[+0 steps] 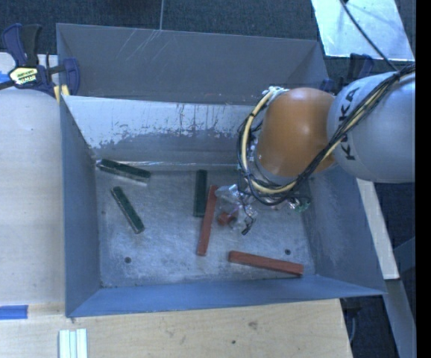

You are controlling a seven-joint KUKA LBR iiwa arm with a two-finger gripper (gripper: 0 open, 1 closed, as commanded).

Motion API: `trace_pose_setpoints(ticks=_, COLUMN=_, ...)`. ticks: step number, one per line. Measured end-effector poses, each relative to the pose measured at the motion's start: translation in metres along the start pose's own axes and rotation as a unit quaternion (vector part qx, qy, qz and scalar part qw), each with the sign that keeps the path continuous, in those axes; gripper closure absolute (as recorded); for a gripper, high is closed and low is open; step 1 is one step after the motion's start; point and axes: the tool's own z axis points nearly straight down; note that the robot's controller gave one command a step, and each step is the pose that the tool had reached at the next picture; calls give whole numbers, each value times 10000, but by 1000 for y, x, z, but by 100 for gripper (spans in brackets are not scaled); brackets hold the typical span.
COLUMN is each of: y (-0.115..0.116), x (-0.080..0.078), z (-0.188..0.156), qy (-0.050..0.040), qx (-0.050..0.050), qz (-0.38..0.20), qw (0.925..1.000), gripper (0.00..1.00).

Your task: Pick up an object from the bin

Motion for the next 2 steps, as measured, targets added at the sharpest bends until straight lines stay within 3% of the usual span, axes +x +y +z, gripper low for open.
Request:
trace_pose_setpoints(ticks=1, y=4, x=2, z=-148, qy=5, qx=10, qz=174, qw=9998, gripper=100)
trace_pose_setpoints(ticks=2, y=-38, x=-6, z=-282, qy=13, qx=3, qz=-1771, qw=9842, gripper=100)
